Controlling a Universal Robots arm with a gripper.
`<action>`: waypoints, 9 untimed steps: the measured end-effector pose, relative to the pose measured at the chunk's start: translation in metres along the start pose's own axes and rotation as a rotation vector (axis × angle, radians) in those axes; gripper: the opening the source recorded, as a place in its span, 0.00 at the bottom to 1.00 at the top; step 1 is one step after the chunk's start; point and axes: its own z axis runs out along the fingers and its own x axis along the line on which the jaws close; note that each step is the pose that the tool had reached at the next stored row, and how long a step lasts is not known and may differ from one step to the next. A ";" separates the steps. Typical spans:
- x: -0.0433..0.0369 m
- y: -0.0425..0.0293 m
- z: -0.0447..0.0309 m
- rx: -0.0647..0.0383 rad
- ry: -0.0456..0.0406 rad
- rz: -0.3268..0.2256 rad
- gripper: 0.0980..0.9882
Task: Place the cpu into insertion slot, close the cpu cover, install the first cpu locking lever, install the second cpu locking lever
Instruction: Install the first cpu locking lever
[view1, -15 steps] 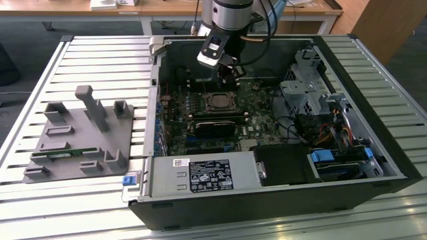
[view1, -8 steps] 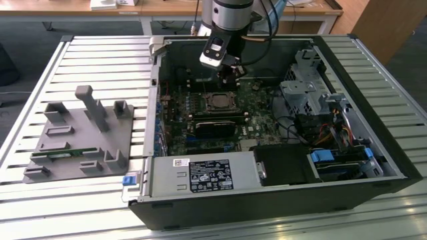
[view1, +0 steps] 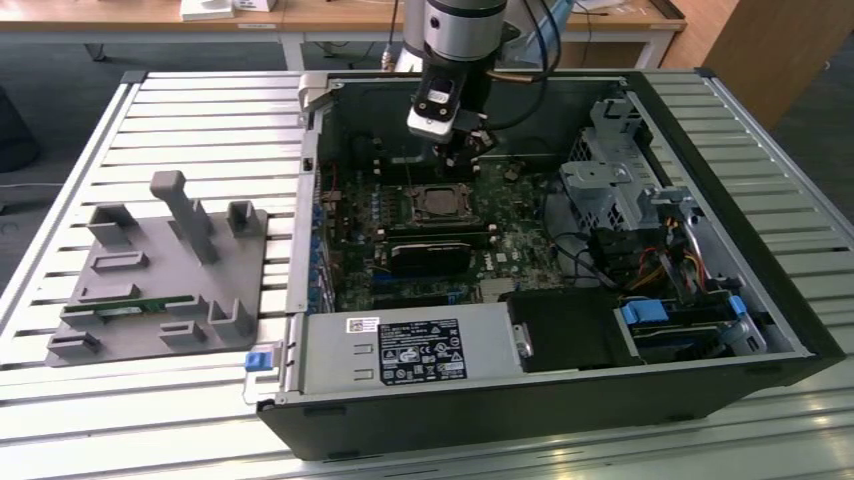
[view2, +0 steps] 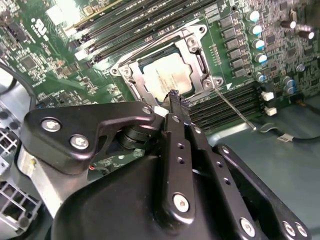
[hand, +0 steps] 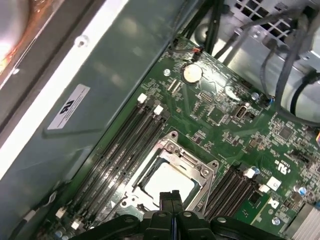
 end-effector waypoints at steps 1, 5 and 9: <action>0.0000 0.0000 0.0000 0.000 0.0001 -0.010 0.01; 0.0000 0.0000 0.0000 0.001 0.0006 -0.042 0.01; 0.0000 0.0000 0.0000 0.001 0.0010 -0.076 0.01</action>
